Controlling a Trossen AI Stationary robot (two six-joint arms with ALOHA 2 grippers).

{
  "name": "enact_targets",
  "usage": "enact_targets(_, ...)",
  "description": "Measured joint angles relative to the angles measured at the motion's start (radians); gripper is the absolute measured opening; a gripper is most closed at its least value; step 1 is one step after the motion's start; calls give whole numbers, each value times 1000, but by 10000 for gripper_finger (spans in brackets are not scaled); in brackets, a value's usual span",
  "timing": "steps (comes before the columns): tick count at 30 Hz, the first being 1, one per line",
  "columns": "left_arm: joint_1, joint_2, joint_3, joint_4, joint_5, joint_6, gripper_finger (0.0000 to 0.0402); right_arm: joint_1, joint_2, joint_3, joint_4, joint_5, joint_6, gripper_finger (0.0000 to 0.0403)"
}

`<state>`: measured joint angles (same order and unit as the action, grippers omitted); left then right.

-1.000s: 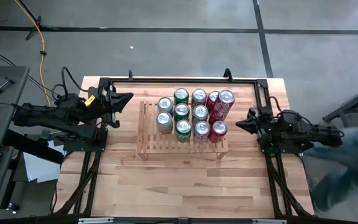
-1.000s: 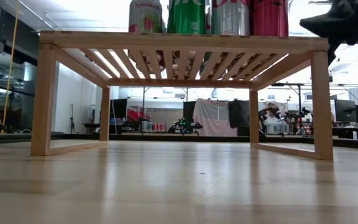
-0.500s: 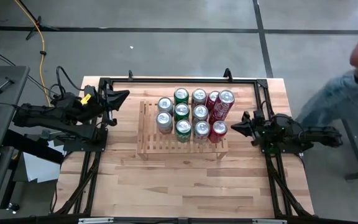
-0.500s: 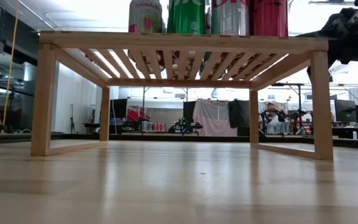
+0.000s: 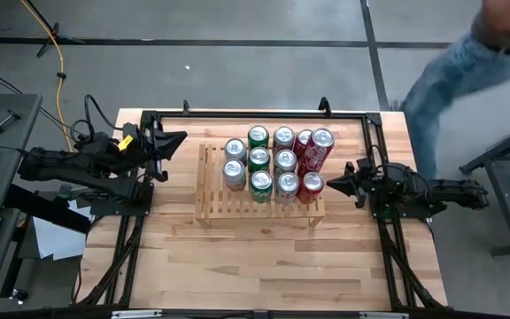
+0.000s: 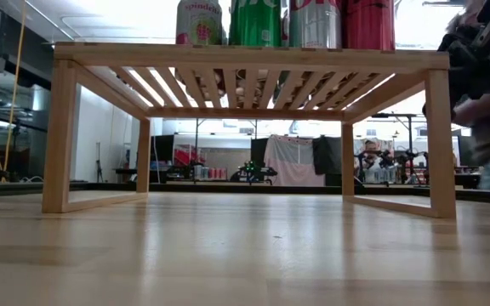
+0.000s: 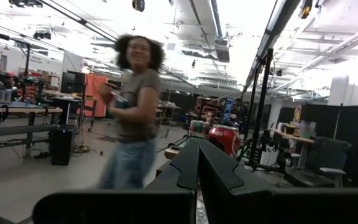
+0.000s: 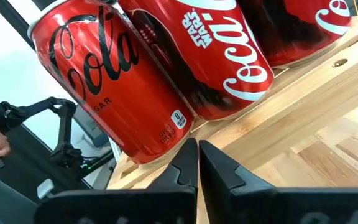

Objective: Place canned beverage on shelf
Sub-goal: Return to Home Position

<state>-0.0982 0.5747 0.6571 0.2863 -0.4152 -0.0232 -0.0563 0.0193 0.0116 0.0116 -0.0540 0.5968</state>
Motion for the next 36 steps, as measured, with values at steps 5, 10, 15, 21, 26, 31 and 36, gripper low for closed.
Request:
enact_targets(5, 0, 0, 0, -14, 15, -2, 0, 0, 0, 0, -1, 0, -2, 0)
enact_targets(10, 0, -8, 0, -46, 59, 20, 0, 0, 0, 0, -2, 0, -2, 0)
enact_targets(15, 0, -59, -15, -59, 135, 42, 0, 0, 0, 1, -3, 0, -2, 0)
enact_targets(21, 0, -214, -175, -23, 195, -16, 0, 0, 0, 1, -4, 0, -2, 0)
enact_targets(26, 0, -368, -339, 57, 196, -37, 0, 0, 0, 1, -4, 0, -2, 0)
enact_targets(31, 0, -512, -513, 181, 204, -58, 0, 0, 0, 1, -4, 0, -2, 0)
enact_targets(36, 0, -571, -645, 307, 225, -83, 0, 0, 0, 2, -4, 0, -2, 0)
